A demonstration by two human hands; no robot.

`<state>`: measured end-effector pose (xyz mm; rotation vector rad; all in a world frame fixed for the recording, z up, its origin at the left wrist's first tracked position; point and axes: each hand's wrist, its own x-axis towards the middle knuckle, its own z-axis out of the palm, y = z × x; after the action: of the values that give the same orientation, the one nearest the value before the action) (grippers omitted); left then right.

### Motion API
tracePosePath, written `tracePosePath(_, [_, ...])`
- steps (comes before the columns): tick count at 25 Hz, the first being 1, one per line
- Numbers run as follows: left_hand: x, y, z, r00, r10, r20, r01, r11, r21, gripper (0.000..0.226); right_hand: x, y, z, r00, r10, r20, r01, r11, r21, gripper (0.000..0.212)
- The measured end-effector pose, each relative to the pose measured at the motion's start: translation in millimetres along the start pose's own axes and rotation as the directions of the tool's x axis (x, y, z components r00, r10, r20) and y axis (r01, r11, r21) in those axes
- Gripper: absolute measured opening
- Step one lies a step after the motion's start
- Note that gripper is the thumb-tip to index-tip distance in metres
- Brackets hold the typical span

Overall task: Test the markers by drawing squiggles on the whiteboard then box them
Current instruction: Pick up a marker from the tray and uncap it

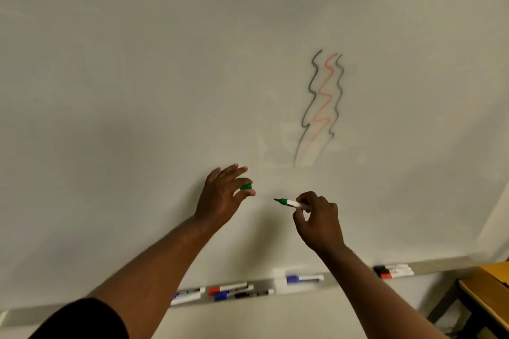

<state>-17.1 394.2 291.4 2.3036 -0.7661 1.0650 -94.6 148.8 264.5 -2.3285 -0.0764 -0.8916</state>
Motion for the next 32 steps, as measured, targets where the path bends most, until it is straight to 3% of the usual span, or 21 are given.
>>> tracePosePath(5, [141.1,19.9,-39.3,0.976,0.195,-0.093,-0.182,0.974,0.132,0.041,92.8,-22.8,-58.9,0.985,0.003,-0.174,0.013,0.996,0.089,0.014])
tracePosePath(9, [224.4,35.9,-62.2,0.944,0.293,-0.15,-0.255,0.939,0.232,0.021,148.8,-48.7,-94.7,0.935,-0.115,-0.335,0.149,0.986,0.08,0.02])
tracePosePath(12, [267.3,40.7,-65.7,0.942,0.286,-0.174,-0.239,0.938,0.251,0.02,186.7,-68.6,-114.1,0.888,-0.179,-0.423,0.214,0.976,0.036,0.025])
tracePosePath(17, [287.7,23.5,-41.1,0.902,0.338,-0.269,-0.286,0.934,0.214,0.024,228.7,-85.0,-122.5,0.858,-0.245,-0.452,0.285,0.958,0.022,0.024])
tracePosePath(23, [291.0,13.5,-30.4,0.832,0.454,-0.319,-0.344,0.873,0.345,0.033,262.6,-87.5,-116.9,0.78,-0.274,-0.563,0.351,0.936,0.031,0.017])
tracePosePath(27, [291.3,13.2,-29.8,0.835,0.459,-0.304,-0.343,0.866,0.364,0.034,263.6,-88.9,-113.2,0.792,-0.264,-0.55,0.373,0.923,0.096,0.018])
tracePosePath(32, [290.3,14.9,-29.5,0.854,0.425,-0.299,-0.324,0.885,0.333,0.035,248.1,-77.1,-101.6,0.783,-0.286,-0.552,0.357,0.934,0.022,0.023])
